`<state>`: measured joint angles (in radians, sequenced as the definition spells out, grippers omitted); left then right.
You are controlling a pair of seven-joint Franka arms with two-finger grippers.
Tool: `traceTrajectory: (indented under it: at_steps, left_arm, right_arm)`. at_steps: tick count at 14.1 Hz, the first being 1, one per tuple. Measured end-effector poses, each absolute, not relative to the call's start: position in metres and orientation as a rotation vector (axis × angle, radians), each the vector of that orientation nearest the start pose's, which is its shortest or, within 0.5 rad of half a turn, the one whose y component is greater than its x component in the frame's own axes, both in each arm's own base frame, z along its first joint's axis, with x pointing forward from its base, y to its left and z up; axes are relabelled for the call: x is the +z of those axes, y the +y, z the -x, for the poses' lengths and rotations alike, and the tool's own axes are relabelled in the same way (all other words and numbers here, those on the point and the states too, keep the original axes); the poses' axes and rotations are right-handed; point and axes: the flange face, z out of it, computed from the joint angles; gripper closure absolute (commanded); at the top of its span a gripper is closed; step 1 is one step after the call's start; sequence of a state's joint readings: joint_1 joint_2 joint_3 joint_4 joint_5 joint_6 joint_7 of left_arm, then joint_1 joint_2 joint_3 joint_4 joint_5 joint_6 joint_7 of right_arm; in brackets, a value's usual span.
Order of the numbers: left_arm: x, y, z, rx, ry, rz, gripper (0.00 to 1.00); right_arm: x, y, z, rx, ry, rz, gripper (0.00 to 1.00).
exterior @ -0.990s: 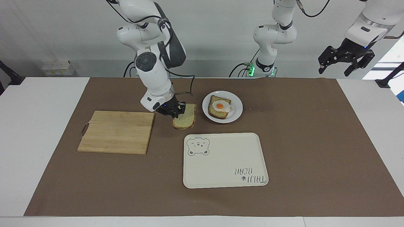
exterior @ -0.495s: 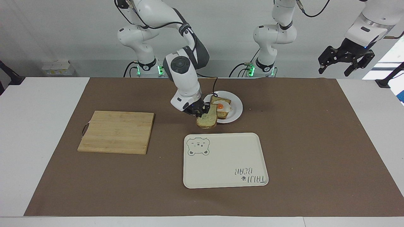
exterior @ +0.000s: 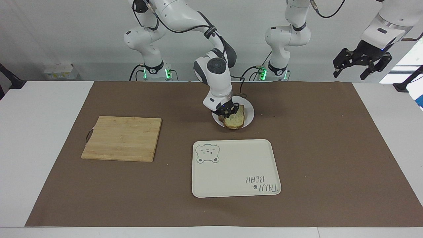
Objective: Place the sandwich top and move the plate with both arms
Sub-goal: 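Carry the bread with the right gripper onto the egg toast, then release the bread and withdraw the right gripper to rest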
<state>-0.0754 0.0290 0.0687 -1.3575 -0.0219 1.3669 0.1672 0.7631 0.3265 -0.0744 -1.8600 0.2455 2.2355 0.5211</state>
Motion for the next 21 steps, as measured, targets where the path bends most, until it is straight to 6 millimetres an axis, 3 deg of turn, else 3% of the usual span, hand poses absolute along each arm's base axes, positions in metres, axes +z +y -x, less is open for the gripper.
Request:
traceTrajectory:
  at_steps: [6,7,8,12,15,21]
  left_arm:
    - [0.689,-0.009,-0.540,0.028,0.286,3.150,0.00]
    - [0.689,-0.009,-0.540,0.028,0.286,3.150,0.00]
    - [0.689,-0.009,-0.540,0.028,0.287,3.150,0.00]
    - [0.689,-0.009,-0.540,0.028,0.288,3.150,0.00]
    - [0.689,-0.011,-0.540,0.028,0.292,3.150,0.00]
    - [0.689,-0.027,-0.539,0.029,0.342,3.148,0.00]
  right_arm:
    - [0.339,0.409,-0.481,0.098,-0.150,2.976,1.00]
    - [0.339,0.409,-0.481,0.098,-0.151,2.977,0.55]
    - [0.339,0.409,-0.481,0.098,-0.151,2.977,0.01]
    - [0.344,0.409,-0.484,0.071,-0.166,2.981,0.00]
    - [0.364,0.394,-0.501,0.009,-0.135,2.976,0.00]
    - [0.446,0.301,-0.537,-0.075,-0.008,2.999,0.00]
